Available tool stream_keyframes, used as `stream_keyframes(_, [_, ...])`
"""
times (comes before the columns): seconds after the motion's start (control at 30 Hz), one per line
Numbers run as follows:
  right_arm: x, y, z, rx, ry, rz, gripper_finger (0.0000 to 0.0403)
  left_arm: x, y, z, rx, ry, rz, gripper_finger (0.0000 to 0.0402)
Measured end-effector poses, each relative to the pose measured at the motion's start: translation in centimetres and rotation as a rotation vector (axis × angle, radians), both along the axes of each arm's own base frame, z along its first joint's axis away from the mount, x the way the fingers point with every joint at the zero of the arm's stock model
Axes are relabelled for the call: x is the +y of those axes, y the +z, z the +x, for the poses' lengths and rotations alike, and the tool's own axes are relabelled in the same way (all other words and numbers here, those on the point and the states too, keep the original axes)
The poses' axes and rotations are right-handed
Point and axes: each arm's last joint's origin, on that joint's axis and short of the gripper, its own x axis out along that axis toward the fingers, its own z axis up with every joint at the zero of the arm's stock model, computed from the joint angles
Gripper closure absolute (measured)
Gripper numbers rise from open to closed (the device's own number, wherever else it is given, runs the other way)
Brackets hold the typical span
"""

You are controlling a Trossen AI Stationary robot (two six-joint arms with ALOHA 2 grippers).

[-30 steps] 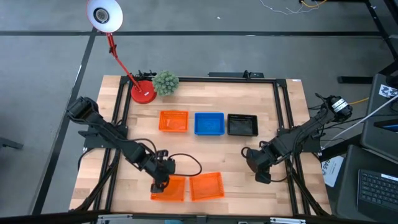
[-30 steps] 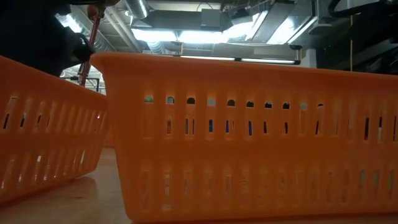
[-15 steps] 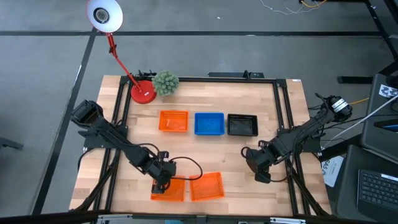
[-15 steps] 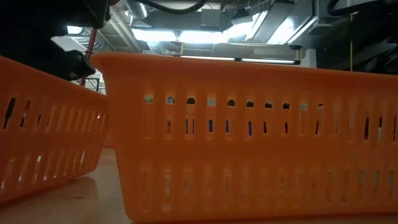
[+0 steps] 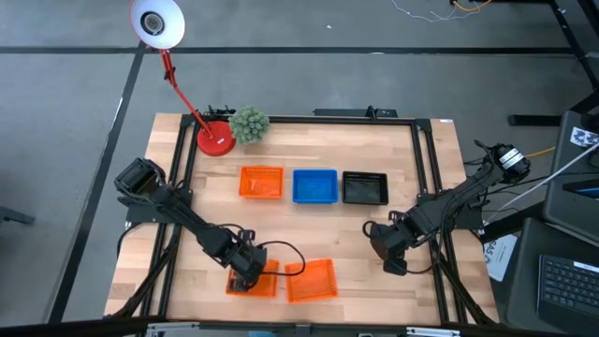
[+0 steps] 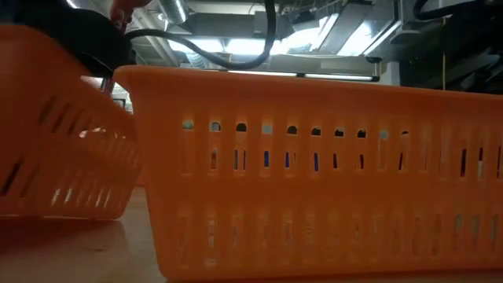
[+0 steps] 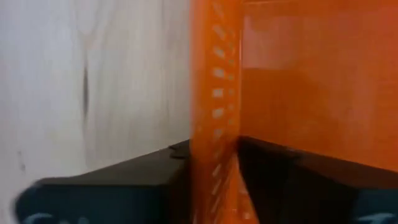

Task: Stack baskets by color
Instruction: Stack the bottom left orange bin on the top orange bin

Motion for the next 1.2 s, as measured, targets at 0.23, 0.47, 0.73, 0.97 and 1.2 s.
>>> stream_keyframes(0.23, [0.0, 0.0, 0.0, -0.003, -0.001, -0.004, 0.03, 1.6, 1.5, -0.7, 0.066, 0.014, -0.002, 0.0398])
stream_keyframes(0.47, [-0.1, 0.0, 0.1, -0.03, -0.009, -0.045, 0.03, 5.0, 6.0, -2.5, 0.129, 0.069, 0.091, 0.0401])
stream_keyframes(0.73, [-0.1, 0.0, 0.1, -0.035, -0.009, -0.047, 0.03, 10.3, 10.8, -2.8, 0.02, 0.049, 0.248, 0.0401])
stream_keyframes(0.97, [-0.1, 0.0, 0.2, -0.038, -0.009, -0.045, 0.03, 16.8, 11.3, -2.0, 0.046, -0.018, 0.304, 0.0401])
stream_keyframes(1.2, [-0.1, 0.0, 0.2, -0.039, -0.009, -0.045, 0.03, 21.3, 13.1, -1.6, 0.01, 0.017, 0.33, 0.0401])
